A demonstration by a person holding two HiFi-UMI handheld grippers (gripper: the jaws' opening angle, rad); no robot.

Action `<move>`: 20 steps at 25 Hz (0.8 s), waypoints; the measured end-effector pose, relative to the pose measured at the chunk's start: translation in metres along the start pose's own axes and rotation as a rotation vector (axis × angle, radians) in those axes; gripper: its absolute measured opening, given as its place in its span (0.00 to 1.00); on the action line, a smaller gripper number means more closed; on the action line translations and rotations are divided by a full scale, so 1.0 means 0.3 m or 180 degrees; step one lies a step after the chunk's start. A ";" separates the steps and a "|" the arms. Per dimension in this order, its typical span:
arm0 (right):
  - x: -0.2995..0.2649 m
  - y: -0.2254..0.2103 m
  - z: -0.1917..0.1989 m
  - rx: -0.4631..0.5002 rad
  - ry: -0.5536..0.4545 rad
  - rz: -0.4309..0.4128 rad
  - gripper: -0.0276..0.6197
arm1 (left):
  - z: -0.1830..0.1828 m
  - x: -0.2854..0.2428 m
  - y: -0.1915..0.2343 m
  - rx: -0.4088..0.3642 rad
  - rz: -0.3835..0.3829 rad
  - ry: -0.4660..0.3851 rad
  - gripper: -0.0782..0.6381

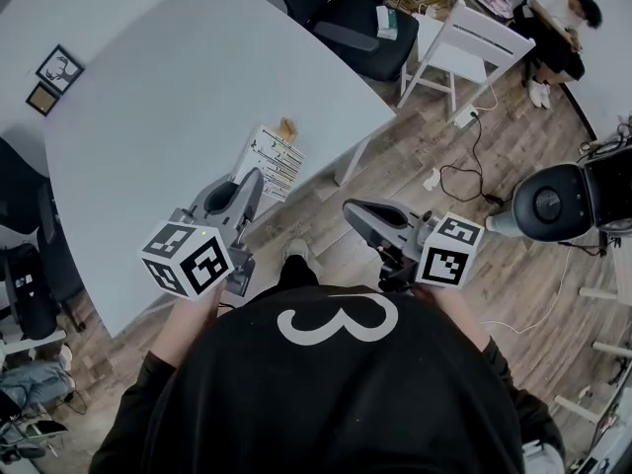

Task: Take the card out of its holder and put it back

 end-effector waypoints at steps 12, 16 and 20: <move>-0.021 -0.046 -0.011 -0.0058 -0.0098 0.0163 0.05 | -0.064 -0.076 0.102 -0.0212 -0.0135 0.0000 0.14; -0.040 -0.077 -0.028 -0.0114 -0.0099 0.0231 0.06 | -0.071 -0.121 0.155 -0.0258 -0.0226 0.0030 0.14; -0.057 -0.097 -0.031 -0.0162 -0.0073 0.0281 0.06 | -0.066 -0.159 0.208 -0.0299 -0.0339 0.0083 0.14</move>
Point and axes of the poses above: the fingertips, and each gripper's own axes: x backward along the fingers, y to its left, z out of its underside, the point moved 10 cm from there along x, backward along the fingers, and after that the axes turned 4 degrees about z, right-handed, at the moved point
